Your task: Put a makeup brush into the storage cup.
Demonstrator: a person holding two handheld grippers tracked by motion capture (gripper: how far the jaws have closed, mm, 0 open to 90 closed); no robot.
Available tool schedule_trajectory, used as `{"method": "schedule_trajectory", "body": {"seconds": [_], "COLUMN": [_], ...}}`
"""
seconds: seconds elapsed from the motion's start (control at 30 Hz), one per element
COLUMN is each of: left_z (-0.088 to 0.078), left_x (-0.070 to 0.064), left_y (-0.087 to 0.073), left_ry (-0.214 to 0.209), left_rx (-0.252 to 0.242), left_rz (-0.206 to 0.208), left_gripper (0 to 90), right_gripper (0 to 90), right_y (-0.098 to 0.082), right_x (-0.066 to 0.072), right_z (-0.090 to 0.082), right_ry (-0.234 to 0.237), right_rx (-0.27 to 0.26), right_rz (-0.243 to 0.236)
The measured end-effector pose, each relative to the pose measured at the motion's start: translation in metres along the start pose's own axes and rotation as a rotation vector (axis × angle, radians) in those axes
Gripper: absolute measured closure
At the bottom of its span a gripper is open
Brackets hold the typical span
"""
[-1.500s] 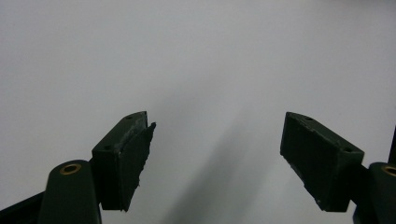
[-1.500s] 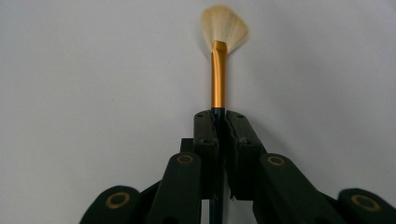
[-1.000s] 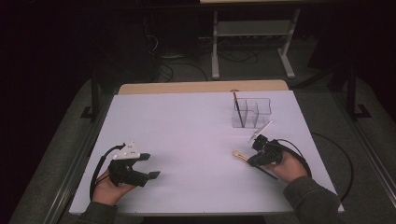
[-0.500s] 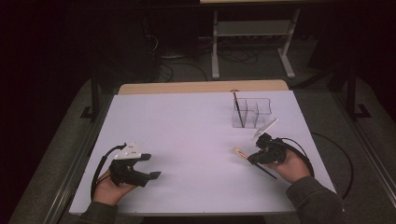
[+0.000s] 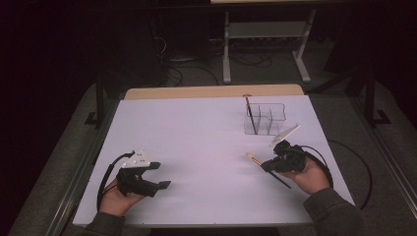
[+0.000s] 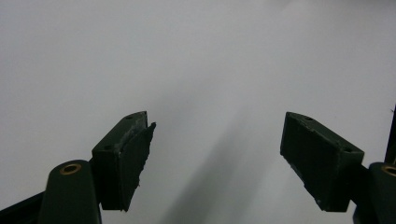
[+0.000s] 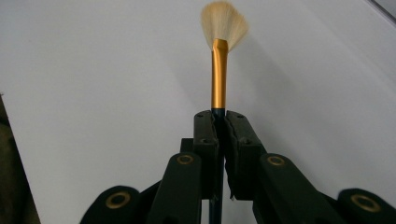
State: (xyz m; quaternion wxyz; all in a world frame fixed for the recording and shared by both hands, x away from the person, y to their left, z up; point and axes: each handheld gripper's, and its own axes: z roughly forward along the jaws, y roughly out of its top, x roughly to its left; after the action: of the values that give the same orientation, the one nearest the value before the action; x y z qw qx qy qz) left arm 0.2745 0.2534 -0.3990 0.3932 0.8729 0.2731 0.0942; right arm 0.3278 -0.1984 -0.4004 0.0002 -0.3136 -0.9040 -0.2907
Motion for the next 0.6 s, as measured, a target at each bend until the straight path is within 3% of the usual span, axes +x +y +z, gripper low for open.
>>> {"method": "schedule_trajectory", "body": {"seconds": [0.3, 0.6], "left_z": [0.003, 0.005], "left_x": [-0.003, -0.008], "left_y": [0.003, 0.011], "left_ry": [-0.013, -0.037], "left_rx": [-0.002, 0.002], "left_rz": [-0.005, 0.021], "left_gripper": [23.6, 24.5], "right_gripper": [82.9, 82.9], "right_y": [-0.001, 0.003], "right_x": [0.003, 0.012], "right_z": [-0.005, -0.009], "right_ry": [0.021, 0.05], "right_rx": [-0.052, -0.1], "right_rz": [-0.005, -0.032]}}
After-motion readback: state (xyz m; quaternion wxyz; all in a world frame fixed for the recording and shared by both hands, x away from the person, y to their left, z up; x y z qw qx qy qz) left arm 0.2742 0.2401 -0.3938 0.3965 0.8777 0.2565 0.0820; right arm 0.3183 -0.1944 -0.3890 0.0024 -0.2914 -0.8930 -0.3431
